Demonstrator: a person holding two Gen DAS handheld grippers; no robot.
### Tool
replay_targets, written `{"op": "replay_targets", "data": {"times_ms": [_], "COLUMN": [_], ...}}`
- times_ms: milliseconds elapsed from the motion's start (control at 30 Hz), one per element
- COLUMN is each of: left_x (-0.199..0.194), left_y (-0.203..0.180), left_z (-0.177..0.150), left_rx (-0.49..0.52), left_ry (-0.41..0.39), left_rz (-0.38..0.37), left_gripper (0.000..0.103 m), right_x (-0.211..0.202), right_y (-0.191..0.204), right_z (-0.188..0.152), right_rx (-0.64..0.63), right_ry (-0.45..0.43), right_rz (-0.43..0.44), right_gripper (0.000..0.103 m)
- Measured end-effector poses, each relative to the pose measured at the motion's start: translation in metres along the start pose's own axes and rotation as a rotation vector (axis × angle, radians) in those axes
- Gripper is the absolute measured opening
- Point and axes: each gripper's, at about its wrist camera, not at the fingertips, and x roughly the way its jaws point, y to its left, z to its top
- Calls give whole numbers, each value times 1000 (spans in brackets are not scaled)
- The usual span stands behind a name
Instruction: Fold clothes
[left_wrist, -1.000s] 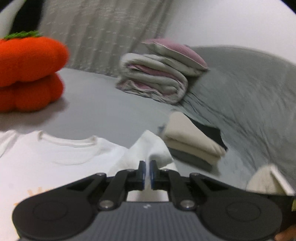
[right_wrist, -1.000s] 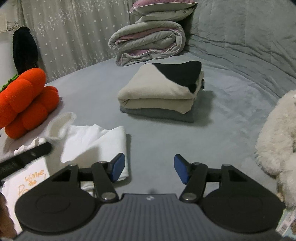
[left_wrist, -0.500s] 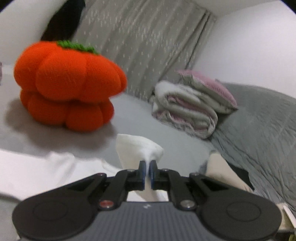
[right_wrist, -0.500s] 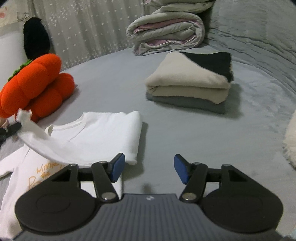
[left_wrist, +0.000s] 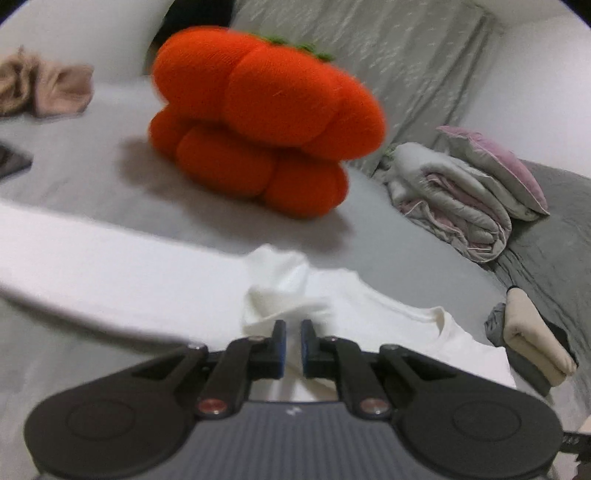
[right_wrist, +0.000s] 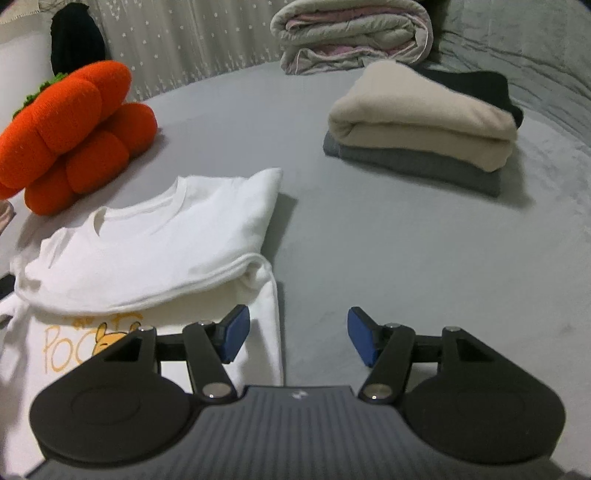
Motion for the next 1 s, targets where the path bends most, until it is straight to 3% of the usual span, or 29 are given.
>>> {"op": "replay_targets", "data": {"times_ms": [33,100,300,367,433,500,633,733,800,900,1000], "left_x": [-1,-1,8,15,23,28,20,20,20,17,12], "left_y": [7,20,42,36,28,17,0,-5,-6,-6,-6], "left_z": [3,8,18,18,19,20,28,34,36,34,32], "left_rx": [-39,-128,-332,-314,-278,-214,-106,-57,-40,-24,-10], "left_ry": [12,38,100,119,139,146,72,35,15,-20,-62], "left_rz": [-23,-78,-184,-145,-103,-72,-74,-68,-71,-88,-125], "left_gripper": [38,57,57,52,19,4,4,4,4,4,4], "right_x": [1,1,7,10,12,12,6,2,6,29,53], "right_y": [2,4,11,14,17,18,6,-12,-22,-31,-37], "right_z": [0,1,1,-1,-3,-2,9,25,36,47,51], "right_rx": [-11,-32,-105,-138,-169,-202,-174,-51,41,155,245], "right_ry": [-1,-5,-23,-34,-46,-50,-34,-40,-65,-83,-95], "right_rz": [-5,-8,9,-2,-11,-6,107,264,324,343,340], "right_gripper": [64,64,64,64,64,64,64,64,64,62,46]}}
